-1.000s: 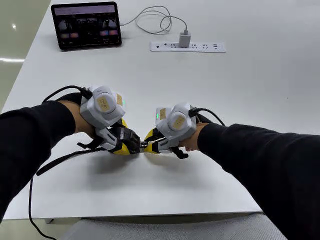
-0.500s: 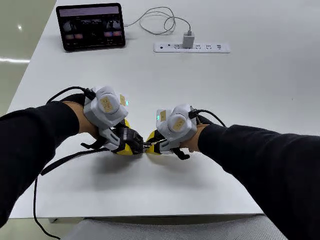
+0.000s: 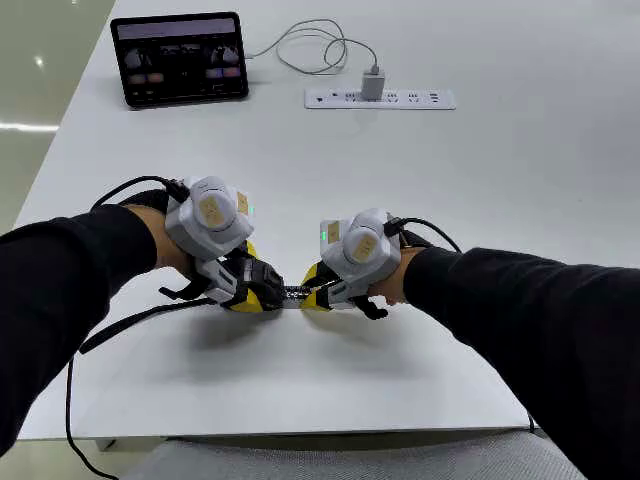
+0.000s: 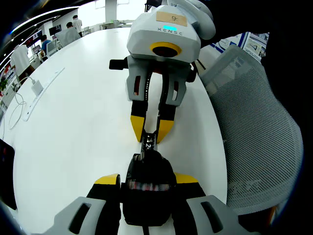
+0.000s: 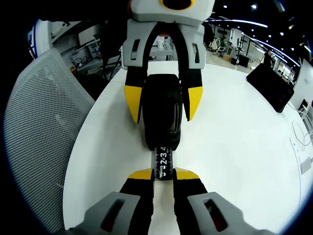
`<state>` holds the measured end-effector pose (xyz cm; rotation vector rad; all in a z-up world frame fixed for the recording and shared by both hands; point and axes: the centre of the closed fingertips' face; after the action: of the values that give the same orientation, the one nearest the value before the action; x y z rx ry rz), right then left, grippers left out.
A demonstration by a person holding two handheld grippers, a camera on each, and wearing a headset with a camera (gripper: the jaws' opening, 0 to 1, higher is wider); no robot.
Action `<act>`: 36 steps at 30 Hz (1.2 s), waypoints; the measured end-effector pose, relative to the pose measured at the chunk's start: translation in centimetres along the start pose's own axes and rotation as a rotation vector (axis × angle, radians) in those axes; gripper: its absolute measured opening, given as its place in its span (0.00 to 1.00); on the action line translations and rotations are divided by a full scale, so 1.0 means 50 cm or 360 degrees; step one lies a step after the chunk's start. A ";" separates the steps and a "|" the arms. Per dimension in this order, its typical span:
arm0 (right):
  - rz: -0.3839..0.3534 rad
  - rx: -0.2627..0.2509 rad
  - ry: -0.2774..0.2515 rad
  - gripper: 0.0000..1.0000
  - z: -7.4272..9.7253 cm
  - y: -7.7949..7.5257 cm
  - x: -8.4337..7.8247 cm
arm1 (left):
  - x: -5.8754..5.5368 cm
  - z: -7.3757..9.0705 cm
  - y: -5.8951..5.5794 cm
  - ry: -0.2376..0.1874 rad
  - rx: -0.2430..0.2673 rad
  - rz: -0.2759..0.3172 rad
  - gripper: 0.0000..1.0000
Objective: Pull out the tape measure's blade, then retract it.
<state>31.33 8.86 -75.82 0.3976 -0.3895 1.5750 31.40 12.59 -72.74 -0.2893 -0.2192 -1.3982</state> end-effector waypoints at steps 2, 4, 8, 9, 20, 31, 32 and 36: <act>-0.0005 0.0001 0.0003 0.10 0.001 0.000 -0.002 | 0.000 0.000 0.001 0.0001 0.0001 0.0000 0.36; -0.0016 0.0003 0.0003 0.10 0.003 -0.001 -0.006 | 0.000 -0.001 0.001 0.0002 0.0002 0.0001 0.36; -0.0015 0.0002 0.0008 0.10 0.005 -0.001 -0.010 | 0.001 -0.001 0.001 -0.0002 0.0007 0.0007 0.36; -0.0017 0.0002 0.0009 0.10 0.006 -0.002 -0.011 | 0.000 0.000 0.001 -0.0003 0.0007 0.0009 0.36; -0.0023 -0.0002 0.0027 0.10 0.015 -0.004 -0.032 | 0.001 0.000 0.001 -0.0014 0.0006 0.0021 0.36; -0.0025 -0.0011 0.0044 0.10 0.024 -0.003 -0.050 | 0.002 -0.001 0.003 -0.0016 0.0008 0.0020 0.36; -0.0022 -0.0014 0.0046 0.10 0.025 -0.004 -0.052 | 0.002 -0.001 0.003 -0.0015 0.0008 0.0021 0.36; -0.0032 -0.0016 0.0050 0.10 0.030 -0.004 -0.062 | 0.002 -0.001 0.003 -0.0015 0.0007 0.0021 0.36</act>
<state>31.69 5.45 -75.99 0.3673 -0.3683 1.5575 31.55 12.49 -72.76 -0.2932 -0.2276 -1.3834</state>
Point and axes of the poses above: the centre of the closed fingertips' face, and the gripper's own axes: z roughly backward along the fingers, y roughly to its left, x roughly out of its top, and after that the axes turned 12 degrees about y, right-handed
